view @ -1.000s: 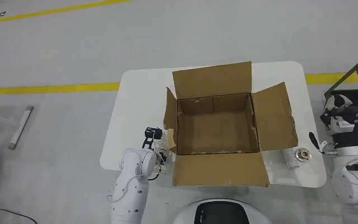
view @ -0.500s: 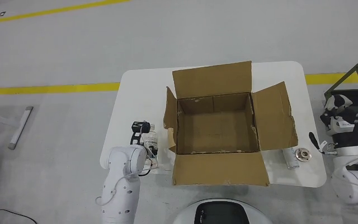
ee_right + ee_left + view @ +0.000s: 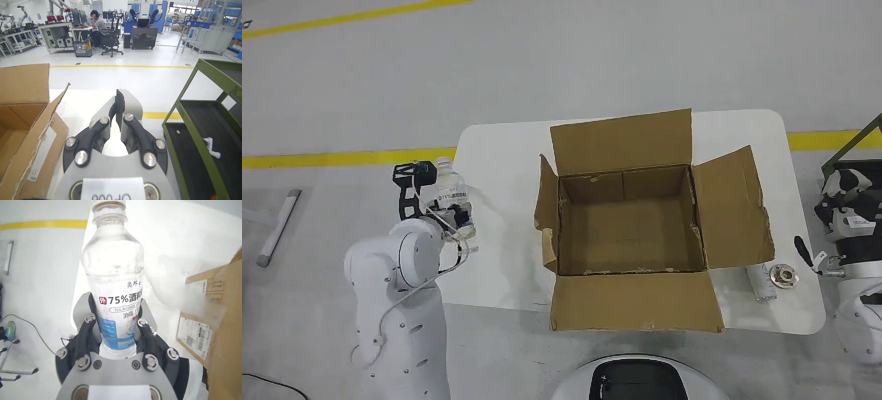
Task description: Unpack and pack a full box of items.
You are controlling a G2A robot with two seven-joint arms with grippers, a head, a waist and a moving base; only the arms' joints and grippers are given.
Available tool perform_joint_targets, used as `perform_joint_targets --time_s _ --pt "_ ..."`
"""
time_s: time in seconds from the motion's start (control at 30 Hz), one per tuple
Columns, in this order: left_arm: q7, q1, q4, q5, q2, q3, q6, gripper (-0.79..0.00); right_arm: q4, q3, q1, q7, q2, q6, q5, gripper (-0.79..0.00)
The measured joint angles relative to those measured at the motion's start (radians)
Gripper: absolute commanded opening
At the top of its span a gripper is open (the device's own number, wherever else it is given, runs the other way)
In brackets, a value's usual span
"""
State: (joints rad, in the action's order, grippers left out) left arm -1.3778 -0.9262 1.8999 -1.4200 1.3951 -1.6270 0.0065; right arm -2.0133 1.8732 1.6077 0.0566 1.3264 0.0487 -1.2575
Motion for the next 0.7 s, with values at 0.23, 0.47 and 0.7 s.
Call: perform_joint_targets --time_s 0.23,0.47,0.7 --pt "0.022 0.127 0.037 0.092 0.002 0.056 0.019 -0.785 0.000 0.000 0.000 0.000 0.000 0.000 0.000 -0.785" --pt "0.058 0.197 0.023 0.095 -0.001 0.110 0.006 -0.785 0.000 0.000 0.000 0.000 0.000 0.000 0.000 -0.785" --pt "0.063 0.228 -0.026 0.053 -0.008 0.109 0.020 -0.785 0.000 0.000 0.000 0.000 0.000 0.000 0.000 -0.785"
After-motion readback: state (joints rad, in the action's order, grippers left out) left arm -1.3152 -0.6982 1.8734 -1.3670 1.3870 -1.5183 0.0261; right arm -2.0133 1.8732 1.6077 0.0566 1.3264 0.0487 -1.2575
